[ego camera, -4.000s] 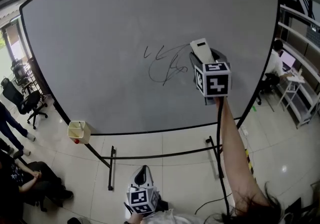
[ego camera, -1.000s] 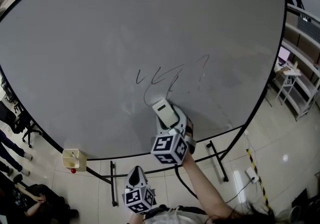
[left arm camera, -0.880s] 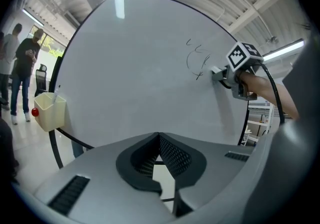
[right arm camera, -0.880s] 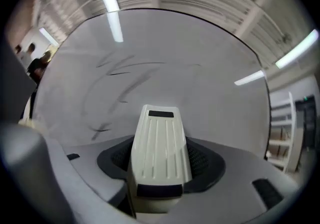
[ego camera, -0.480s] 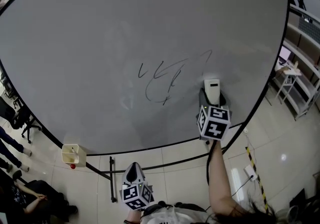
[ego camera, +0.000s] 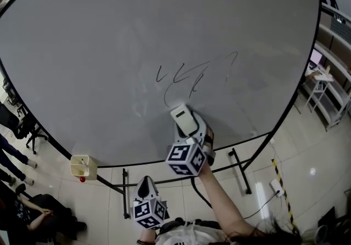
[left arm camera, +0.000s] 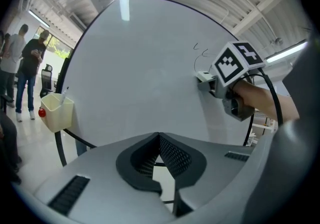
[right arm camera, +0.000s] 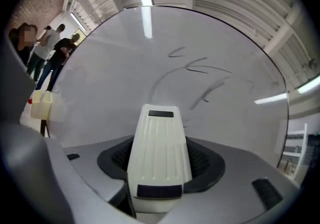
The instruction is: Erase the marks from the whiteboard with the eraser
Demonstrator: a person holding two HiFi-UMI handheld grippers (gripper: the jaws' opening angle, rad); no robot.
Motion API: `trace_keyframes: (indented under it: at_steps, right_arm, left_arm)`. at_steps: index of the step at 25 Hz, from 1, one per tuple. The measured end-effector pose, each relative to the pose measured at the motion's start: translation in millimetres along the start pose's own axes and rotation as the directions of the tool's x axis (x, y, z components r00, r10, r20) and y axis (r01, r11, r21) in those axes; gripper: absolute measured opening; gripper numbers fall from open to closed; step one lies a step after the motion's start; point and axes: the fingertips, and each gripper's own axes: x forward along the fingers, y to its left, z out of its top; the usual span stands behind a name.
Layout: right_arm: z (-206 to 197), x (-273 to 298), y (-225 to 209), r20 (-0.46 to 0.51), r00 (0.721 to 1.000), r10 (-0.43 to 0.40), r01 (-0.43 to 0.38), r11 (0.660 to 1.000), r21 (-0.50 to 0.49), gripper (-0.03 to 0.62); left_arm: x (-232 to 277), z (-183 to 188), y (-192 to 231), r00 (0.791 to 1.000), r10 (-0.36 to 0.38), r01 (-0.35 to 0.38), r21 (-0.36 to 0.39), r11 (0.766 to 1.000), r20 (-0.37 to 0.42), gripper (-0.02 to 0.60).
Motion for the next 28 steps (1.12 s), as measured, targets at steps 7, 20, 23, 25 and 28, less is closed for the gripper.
trace_keyframes:
  at_steps: [7, 20, 23, 25, 28]
  right_arm:
    - [-58.5, -10.3, -181.8, -0.081, 0.983, -0.167, 0.186, 0.862, 0.472, 0.281]
    - [-5.0, 0.3, 71.5, -0.013, 0.991, 0.134, -0.134, 0.991, 0.016, 0.281]
    - [-21.4, 2.4, -8.1, -0.035, 0.999, -0.007, 0.011, 0.995, 0.103, 0.281]
    - [-41.1, -0.9, -75.7, -0.079, 0.993, -0.088, 0.104, 0.966, 0.238, 0.281]
    - [-79.7, -8.0, -153.7, -0.151, 0.975, -0.162, 0.211, 0.884, 0.416, 0.281]
  left_arm:
    - [3.7, -1.5, 5.1, 1.0, 0.009, -0.009, -0.004, 1.0, -0.002, -0.005]
    - [-2.7, 5.1, 5.1, 1.0, 0.016, -0.015, -0.009, 1.0, 0.014, -0.005]
    - [-3.3, 3.4, 18.0, 0.999, 0.043, -0.043, -0.019, 0.999, 0.005, -0.005]
    - [-1.6, -0.2, 21.2, 0.999, 0.047, -0.048, -0.028, 0.998, -0.005, -0.005]
    - [-0.3, -2.7, 14.0, 1.0, 0.028, -0.028, -0.021, 0.999, -0.012, -0.005]
